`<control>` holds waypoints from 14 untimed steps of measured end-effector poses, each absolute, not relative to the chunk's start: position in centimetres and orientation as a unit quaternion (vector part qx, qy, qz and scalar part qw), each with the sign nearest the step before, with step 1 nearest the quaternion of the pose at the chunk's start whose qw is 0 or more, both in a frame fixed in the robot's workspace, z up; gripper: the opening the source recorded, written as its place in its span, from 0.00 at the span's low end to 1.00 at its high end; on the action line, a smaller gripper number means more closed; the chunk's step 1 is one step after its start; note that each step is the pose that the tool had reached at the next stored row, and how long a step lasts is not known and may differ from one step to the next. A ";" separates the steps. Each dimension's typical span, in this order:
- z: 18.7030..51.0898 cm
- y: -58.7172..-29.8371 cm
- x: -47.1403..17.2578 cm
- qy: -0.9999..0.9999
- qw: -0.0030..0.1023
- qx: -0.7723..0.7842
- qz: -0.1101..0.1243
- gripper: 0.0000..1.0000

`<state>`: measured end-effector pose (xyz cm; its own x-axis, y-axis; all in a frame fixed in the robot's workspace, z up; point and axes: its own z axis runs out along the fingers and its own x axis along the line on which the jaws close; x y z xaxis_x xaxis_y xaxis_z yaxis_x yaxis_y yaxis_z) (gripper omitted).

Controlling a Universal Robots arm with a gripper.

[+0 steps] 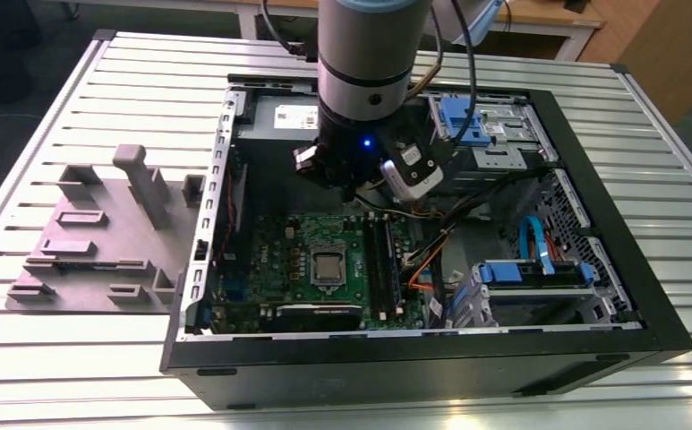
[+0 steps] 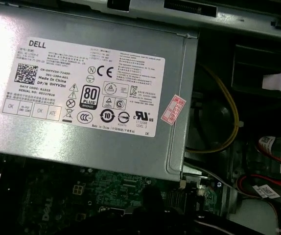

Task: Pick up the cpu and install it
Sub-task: 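Install the first cpu locking lever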

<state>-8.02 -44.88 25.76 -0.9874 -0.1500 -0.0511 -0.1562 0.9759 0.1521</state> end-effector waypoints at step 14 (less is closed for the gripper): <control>25.5 -44.9 -8.0 0.981 0.012 -0.175 0.080 0.10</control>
